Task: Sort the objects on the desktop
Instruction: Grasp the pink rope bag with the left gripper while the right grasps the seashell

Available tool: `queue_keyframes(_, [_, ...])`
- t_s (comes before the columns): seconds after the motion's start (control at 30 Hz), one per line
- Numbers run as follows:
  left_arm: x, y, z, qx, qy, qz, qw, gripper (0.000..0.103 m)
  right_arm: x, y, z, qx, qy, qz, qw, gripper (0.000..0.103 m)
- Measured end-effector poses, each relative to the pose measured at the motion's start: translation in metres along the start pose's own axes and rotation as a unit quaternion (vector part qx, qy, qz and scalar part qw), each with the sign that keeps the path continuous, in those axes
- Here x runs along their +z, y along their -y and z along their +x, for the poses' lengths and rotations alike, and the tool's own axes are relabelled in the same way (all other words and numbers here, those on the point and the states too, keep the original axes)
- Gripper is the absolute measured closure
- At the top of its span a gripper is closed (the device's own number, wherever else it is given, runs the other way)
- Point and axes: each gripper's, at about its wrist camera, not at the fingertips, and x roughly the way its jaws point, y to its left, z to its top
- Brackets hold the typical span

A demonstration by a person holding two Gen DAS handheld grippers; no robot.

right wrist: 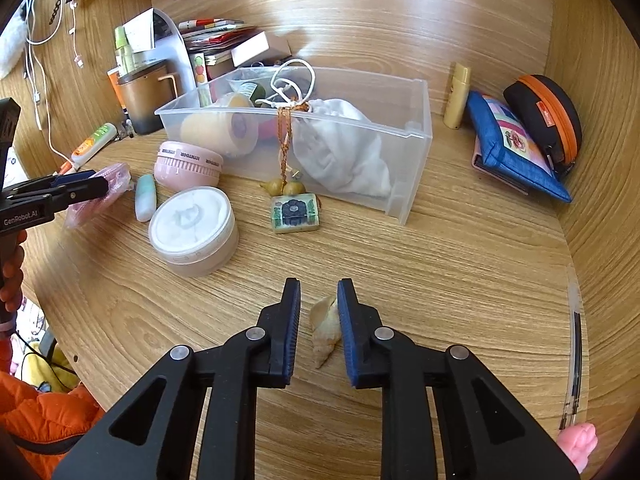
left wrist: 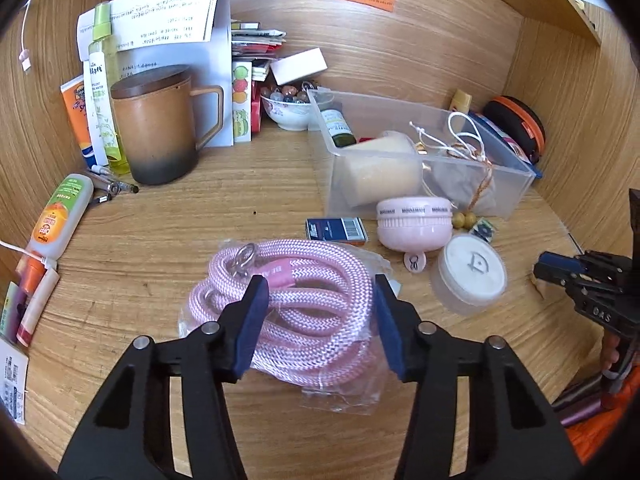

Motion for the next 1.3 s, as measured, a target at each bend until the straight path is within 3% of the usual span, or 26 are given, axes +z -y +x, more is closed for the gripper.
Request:
queue_keyframes(0.27, [-0.023,-0.009,-0.016,0.042,-0.031,0.031,0.9982,0.051,0.002,-0.001,0.001,0.007,0.003,-0.010,1.000,0.086])
queue_keyframes(0.4, [-0.023,-0.021,-0.030,0.040,-0.029,-0.006,0.9988,0.050,0.005,-0.003,0.003,0.014,0.006,-0.015,1.000,0.086])
queue_keyframes(0.53, [-0.015,-0.022,-0.031,0.040,-0.016,-0.049,0.9979,0.023,0.007,-0.003,0.006,0.024,0.008,-0.017,1.000,0.086])
queue_keyframes(0.67, [-0.009,-0.021,-0.013,0.097,-0.036,-0.085,0.9910,0.009,0.007,-0.001,0.005,0.031,0.014,-0.021,0.999,0.086])
queue_keyframes(0.77, [-0.010,-0.027,0.005,0.139,-0.064,-0.128,0.9799,0.006,0.008,0.003,0.004,0.038,0.021,-0.020,0.999,0.086])
queue_keyframes(0.87, [-0.010,-0.033,0.016,0.133,-0.075,-0.170,0.9736,0.004,0.009,0.009,0.003,0.047,0.029,-0.017,0.998,0.086])
queue_keyframes(0.97, [-0.007,-0.034,0.027,0.149,-0.090,-0.177,0.9688,0.003,0.010,0.011,0.003,0.053,0.034,-0.016,0.998,0.086])
queue_keyframes(1.2, [-0.002,-0.030,0.042,0.189,-0.081,-0.135,0.9694,0.003,0.012,0.016,0.006,0.063,0.037,-0.020,0.997,0.086])
queue_keyframes(1.3, [-0.001,-0.033,0.039,0.187,-0.067,-0.125,0.9720,0.012,0.014,0.015,0.006,0.061,0.038,-0.024,0.997,0.086])
